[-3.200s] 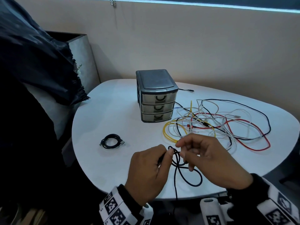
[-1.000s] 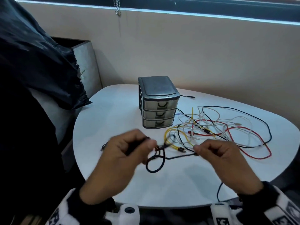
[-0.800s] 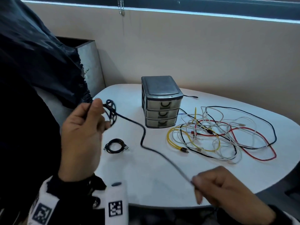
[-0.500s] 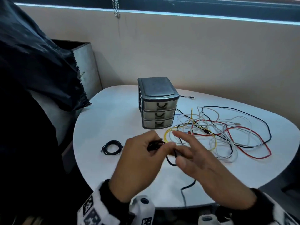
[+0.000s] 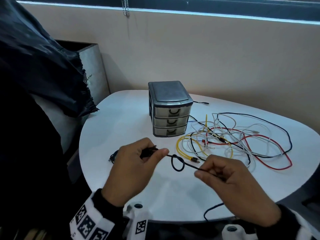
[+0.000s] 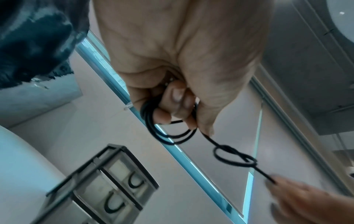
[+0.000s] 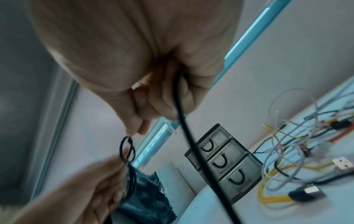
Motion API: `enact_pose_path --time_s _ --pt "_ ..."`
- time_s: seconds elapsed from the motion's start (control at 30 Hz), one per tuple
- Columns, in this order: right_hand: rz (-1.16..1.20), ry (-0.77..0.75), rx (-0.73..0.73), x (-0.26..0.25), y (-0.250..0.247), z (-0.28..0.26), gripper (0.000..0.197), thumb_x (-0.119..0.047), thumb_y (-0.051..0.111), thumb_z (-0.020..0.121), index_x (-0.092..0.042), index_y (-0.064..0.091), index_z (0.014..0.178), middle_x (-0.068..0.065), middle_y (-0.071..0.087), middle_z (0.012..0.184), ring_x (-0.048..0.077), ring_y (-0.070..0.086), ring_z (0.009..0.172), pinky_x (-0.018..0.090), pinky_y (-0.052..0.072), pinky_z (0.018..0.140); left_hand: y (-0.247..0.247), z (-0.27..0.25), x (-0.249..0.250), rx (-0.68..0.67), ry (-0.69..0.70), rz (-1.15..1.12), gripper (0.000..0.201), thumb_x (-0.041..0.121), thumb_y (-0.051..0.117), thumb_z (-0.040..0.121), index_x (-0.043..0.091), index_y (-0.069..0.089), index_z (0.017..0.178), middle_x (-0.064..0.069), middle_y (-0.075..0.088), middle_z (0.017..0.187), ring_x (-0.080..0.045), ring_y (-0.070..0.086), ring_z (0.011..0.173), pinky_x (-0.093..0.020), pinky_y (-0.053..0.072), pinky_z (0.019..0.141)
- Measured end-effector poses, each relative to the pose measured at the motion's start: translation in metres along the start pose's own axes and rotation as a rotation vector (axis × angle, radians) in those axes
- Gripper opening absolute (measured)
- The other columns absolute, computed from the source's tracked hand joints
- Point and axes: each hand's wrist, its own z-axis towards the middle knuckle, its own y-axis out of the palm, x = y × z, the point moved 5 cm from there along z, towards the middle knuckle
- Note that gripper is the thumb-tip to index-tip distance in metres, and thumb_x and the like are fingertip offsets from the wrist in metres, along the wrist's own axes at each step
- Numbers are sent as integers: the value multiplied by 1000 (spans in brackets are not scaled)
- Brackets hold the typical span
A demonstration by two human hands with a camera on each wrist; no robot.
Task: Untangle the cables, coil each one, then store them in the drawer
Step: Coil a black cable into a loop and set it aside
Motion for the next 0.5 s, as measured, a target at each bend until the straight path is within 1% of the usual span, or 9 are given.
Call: enact_pose_path --time_s 0.1,0.17,0.23,0.3,0.33,0.37,0.43,0.47,0.5 --pt "104 1 53 -5 -14 0 17 -27 69 72 -15 68 61 -2 45 48 5 33 47 13 28 48 1 -2 -6 -17 -13 -29 38 37 74 83 9 57 65 12 36 47 -6 32 48 -15 28 49" --pt "143 23 22 -3 -15 -1 20 -28 73 75 -12 71 62 -7 44 45 2 32 43 10 28 46 8 -7 -8 -52 -13 -21 40 40 72 84 9 56 65 11 35 48 -6 32 49 -15 28 50" --pt "148 39 -7 2 -10 -3 30 -38 79 79 -14 72 64 -7 44 45 3 32 43 11 27 46 16 -10 -10 -68 -28 -50 43 46 68 83 11 53 64 12 35 49 -6 32 50 -15 29 51" --pt "140 53 -28 12 0 -4 34 -51 68 73 -18 72 66 -3 44 46 7 33 46 17 28 47 24 -12 -13 -41 -68 -117 44 50 65 81 12 51 63 13 36 51 -5 32 52 -16 30 52" --pt "123 51 -50 18 8 -5 36 -54 63 74 -20 71 67 0 47 47 10 35 47 19 30 48 28 -13 -15 -22 -87 -154 45 51 65 80 11 51 64 11 37 53 -6 33 53 -18 31 53" --pt "115 51 -73 21 16 -5 36 -53 60 79 -20 69 67 2 51 47 12 37 48 21 32 50 34 -14 -16 -11 -97 -184 47 52 64 81 10 52 65 6 38 54 -7 34 55 -21 32 54" --pt "129 79 -104 23 27 -6 36 -46 56 89 -20 67 66 4 56 48 15 39 47 21 34 51 44 -18 -15 -23 -102 -227 47 52 64 83 8 55 68 -10 44 59 -10 37 57 -26 36 57" --pt "161 103 -103 24 29 -6 40 -43 54 94 -19 66 65 6 56 48 15 40 46 20 34 50 47 -19 -15 -38 -106 -237 47 51 63 84 8 56 69 -12 46 61 -10 37 58 -27 36 57" --pt "213 133 -92 25 30 -4 43 -42 52 97 -16 65 65 7 56 48 16 41 46 20 35 49 49 -19 -14 -56 -112 -236 45 50 64 85 8 56 69 -9 45 59 -10 37 57 -26 36 57"
